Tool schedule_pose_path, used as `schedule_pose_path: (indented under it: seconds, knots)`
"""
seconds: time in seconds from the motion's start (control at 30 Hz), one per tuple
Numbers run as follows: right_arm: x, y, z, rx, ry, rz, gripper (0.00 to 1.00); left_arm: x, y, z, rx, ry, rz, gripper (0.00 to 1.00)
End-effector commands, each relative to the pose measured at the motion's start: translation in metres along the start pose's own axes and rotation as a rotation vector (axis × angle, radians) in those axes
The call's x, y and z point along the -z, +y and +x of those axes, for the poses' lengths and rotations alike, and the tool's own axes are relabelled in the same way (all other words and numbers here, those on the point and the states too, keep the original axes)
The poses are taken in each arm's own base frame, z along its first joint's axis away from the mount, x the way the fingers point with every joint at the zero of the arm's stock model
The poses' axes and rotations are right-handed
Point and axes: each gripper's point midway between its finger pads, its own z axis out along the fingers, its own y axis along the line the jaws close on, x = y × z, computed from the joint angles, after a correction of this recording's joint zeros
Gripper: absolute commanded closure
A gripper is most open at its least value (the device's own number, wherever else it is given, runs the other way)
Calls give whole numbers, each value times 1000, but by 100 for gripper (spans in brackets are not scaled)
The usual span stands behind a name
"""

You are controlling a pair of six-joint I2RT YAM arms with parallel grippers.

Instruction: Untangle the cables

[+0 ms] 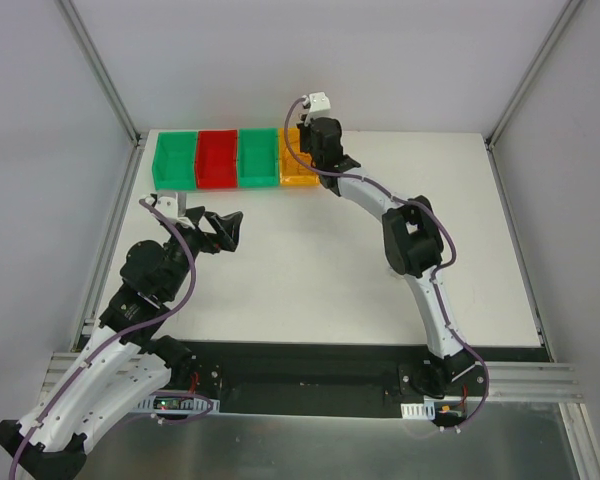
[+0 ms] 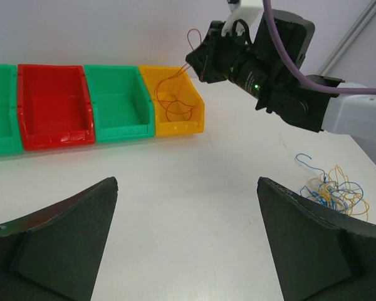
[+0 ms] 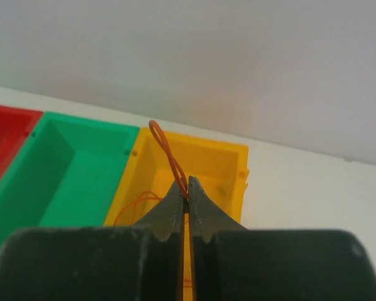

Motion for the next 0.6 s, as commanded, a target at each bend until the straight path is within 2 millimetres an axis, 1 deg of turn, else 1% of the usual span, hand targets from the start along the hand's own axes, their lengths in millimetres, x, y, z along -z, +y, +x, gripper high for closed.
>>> schedule_pose_path:
  seconds: [0.0, 0.1, 0.13, 0.2, 0.23, 0.27, 0.3, 0.33, 0.37, 0.4, 0.47, 0.57]
  knots:
    - [9, 5, -14, -51, 9, -12, 100, 0, -7, -14, 22, -36, 28, 7]
    - [10, 18, 15, -98, 114, -73, 100, 0, -6, -13, 20, -32, 25, 7]
    - [10, 24, 19, -114, 132, -96, 100, -1, -6, -13, 21, -33, 23, 7]
    - [11, 30, 36, -147, 203, -122, 100, -1, -7, -13, 19, -30, 24, 7]
    - [9, 32, 48, -162, 231, -133, 100, -1, -7, -13, 19, -30, 24, 7]
    - [8, 36, 49, -174, 242, -144, 100, -1, -7, -12, 19, -27, 27, 7]
    - [6, 36, 61, -176, 265, -152, 100, -1, -7, -12, 21, -24, 27, 7]
    - [4, 38, 66, -174, 276, -155, 100, -1, -8, -11, 23, -23, 29, 7]
    - [4, 39, 72, -176, 289, -148, 100, -1, -8, -11, 24, -23, 32, 7]
    - [2, 34, 76, -182, 296, -129, 100, -2, -8, -11, 24, -21, 33, 7]
    - [-1, 27, 85, -239, 311, -90, 100, -2, -9, -11, 24, -21, 33, 7]
    - [-7, 23, 93, -329, 329, -88, 100, -3, -8, -9, 23, -14, 31, 7]
